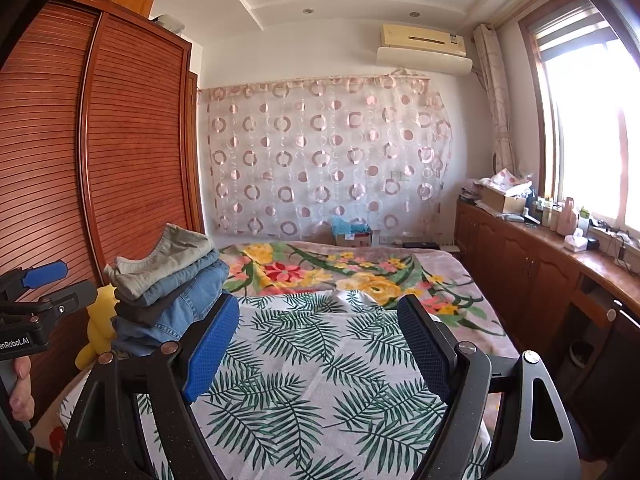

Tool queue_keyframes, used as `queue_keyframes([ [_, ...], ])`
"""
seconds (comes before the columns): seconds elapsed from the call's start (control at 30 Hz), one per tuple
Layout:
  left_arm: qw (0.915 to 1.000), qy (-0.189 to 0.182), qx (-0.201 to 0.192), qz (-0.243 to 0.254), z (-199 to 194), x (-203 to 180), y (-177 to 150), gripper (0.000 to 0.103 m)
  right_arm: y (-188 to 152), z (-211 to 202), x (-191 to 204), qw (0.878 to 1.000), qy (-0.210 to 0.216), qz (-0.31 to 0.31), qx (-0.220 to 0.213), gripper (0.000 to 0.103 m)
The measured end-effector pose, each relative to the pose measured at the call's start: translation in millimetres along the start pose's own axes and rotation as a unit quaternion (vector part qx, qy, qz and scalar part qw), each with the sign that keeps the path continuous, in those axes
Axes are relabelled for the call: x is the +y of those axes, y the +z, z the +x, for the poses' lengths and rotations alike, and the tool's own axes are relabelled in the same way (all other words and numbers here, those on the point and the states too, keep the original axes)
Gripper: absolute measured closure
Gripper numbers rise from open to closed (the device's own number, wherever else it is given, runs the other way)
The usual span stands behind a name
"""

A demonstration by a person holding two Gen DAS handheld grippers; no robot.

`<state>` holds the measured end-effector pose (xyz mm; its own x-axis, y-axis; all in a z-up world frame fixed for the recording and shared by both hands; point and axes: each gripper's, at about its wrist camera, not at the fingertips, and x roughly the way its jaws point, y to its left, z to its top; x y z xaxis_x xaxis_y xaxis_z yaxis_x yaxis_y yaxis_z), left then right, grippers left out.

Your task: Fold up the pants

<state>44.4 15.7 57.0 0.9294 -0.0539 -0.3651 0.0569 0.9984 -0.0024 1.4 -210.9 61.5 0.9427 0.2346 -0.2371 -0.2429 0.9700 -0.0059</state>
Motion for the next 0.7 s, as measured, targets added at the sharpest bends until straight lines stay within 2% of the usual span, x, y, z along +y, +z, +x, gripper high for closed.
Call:
queue_keyframes([
  [0.7, 1.0000, 0.000, 0.000, 0.001, -0.6, -0.3, -0.2, 0.013, -1.5, -0.4, 1.6, 1.000, -0.001, -0.003, -0.001, 0.020],
])
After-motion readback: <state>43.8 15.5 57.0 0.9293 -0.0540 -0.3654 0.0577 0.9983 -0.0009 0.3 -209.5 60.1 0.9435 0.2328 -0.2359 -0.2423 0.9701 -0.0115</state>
